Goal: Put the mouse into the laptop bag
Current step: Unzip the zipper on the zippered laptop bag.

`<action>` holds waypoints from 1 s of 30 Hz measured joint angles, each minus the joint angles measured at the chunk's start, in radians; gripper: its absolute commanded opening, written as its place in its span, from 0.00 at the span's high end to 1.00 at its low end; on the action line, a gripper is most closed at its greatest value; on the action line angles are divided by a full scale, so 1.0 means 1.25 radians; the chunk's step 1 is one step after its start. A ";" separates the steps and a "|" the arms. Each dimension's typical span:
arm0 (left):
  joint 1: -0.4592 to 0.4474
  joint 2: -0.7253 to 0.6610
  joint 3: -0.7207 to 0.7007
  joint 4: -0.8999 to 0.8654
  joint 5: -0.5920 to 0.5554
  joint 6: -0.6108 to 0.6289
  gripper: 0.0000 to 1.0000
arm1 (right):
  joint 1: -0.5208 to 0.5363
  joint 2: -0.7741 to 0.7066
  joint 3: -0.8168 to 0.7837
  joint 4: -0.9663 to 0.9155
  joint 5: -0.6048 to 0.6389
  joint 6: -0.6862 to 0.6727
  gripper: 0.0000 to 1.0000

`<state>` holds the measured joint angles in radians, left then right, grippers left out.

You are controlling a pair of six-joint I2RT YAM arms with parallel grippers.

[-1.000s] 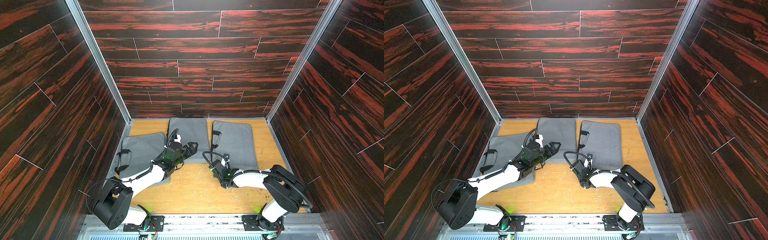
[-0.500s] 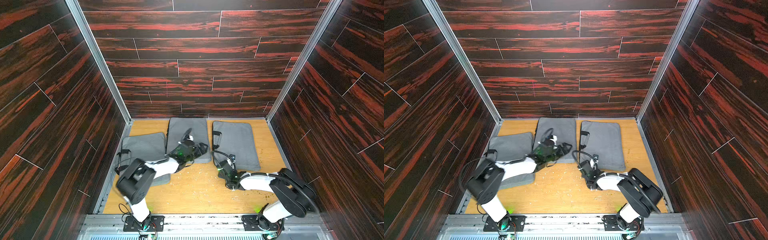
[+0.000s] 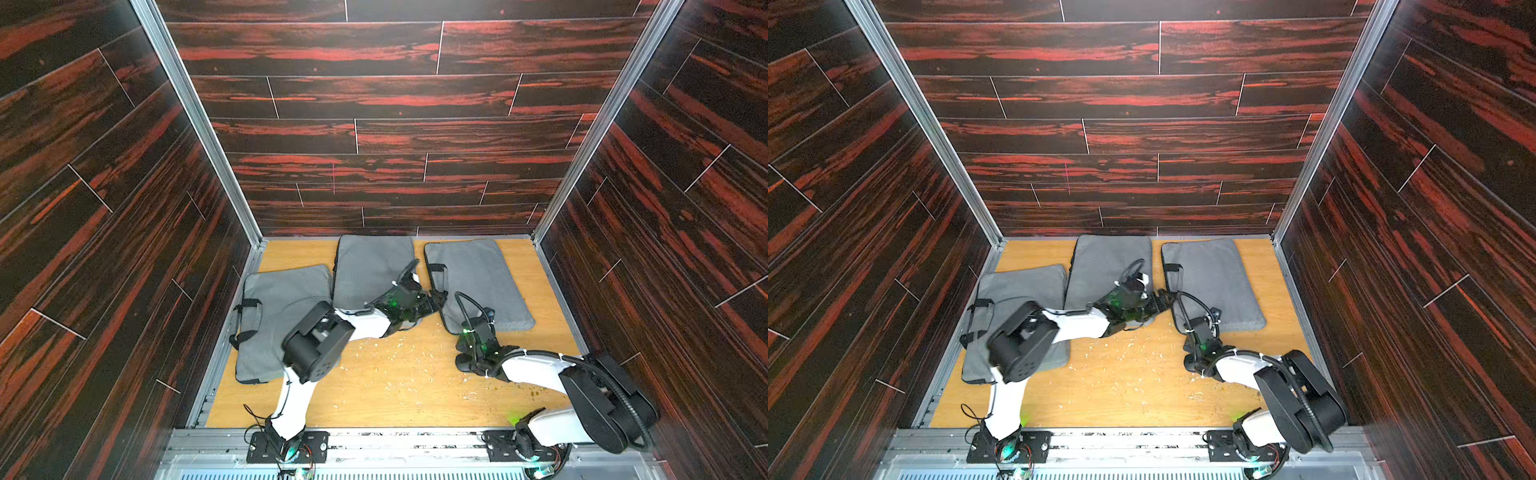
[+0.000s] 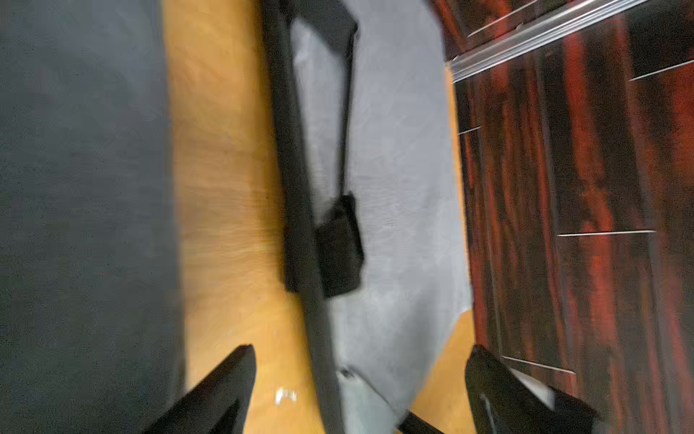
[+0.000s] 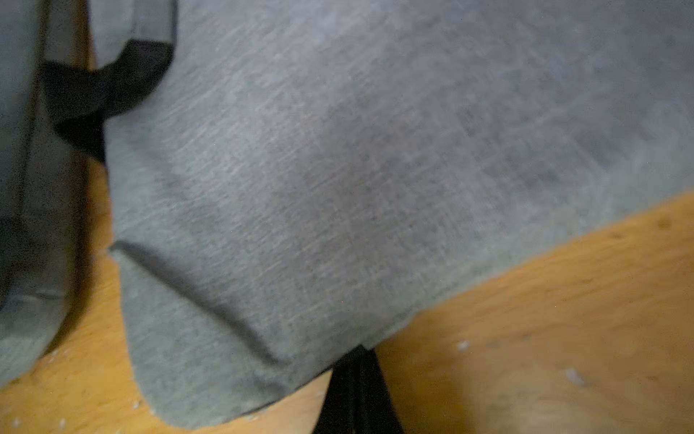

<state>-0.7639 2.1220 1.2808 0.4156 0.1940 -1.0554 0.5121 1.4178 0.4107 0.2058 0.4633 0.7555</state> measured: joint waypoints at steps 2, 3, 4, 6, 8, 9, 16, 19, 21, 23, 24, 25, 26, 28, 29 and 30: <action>-0.013 0.032 0.037 -0.009 -0.002 0.000 0.12 | -0.021 -0.006 -0.003 -0.001 -0.005 -0.004 1.00; -0.022 0.048 0.056 -0.016 -0.005 0.000 0.14 | -0.032 -0.011 -0.006 -0.002 -0.007 -0.005 1.00; -0.028 0.059 0.070 -0.021 -0.009 -0.001 0.18 | -0.041 -0.014 -0.008 -0.002 -0.009 -0.006 1.00; -0.038 0.089 0.103 -0.034 -0.019 -0.002 0.32 | -0.054 -0.025 -0.014 -0.004 -0.012 -0.007 1.00; -0.047 0.120 0.137 -0.051 -0.023 -0.007 0.56 | -0.058 -0.038 -0.020 -0.008 -0.016 -0.008 1.00; -0.050 0.138 0.160 -0.062 -0.025 -0.010 0.69 | -0.059 -0.044 -0.021 -0.009 -0.018 -0.010 1.00; -0.060 0.202 0.275 -0.133 -0.035 -0.009 0.99 | -0.064 -0.063 -0.044 0.016 -0.043 -0.032 1.00; -0.068 0.208 0.306 -0.168 -0.053 -0.005 1.00 | -0.061 -0.063 -0.046 0.033 -0.070 -0.038 1.00; -0.076 0.219 0.333 -0.190 -0.065 -0.002 1.00 | -0.048 -0.063 -0.047 0.043 -0.082 -0.040 1.00; -0.085 0.238 0.367 -0.204 -0.075 0.000 1.00 | -0.032 -0.062 -0.049 0.057 -0.099 -0.040 1.00; -0.089 0.245 0.378 -0.208 -0.079 0.000 1.00 | -0.028 -0.061 -0.050 0.065 -0.106 -0.040 1.00; -0.093 0.249 0.385 -0.210 -0.085 -0.001 1.00 | -0.027 -0.060 -0.052 0.074 -0.114 -0.039 1.00; -0.096 0.251 0.387 -0.211 -0.090 -0.003 1.00 | -0.028 -0.059 -0.053 0.082 -0.121 -0.039 1.00; -0.102 0.251 0.387 -0.211 -0.103 -0.007 1.00 | -0.028 -0.056 -0.056 0.095 -0.130 -0.037 1.00; -0.104 0.251 0.387 -0.210 -0.110 -0.009 1.00 | -0.028 -0.056 -0.059 0.100 -0.129 -0.034 1.00; -0.106 0.251 0.386 -0.208 -0.114 -0.013 1.00 | -0.028 -0.056 -0.060 0.103 -0.128 -0.031 1.00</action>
<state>-0.8963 2.4351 1.7634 0.1551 0.0509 -1.0710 0.4774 1.3483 0.3355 0.3340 0.3027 0.7162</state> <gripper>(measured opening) 0.083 0.056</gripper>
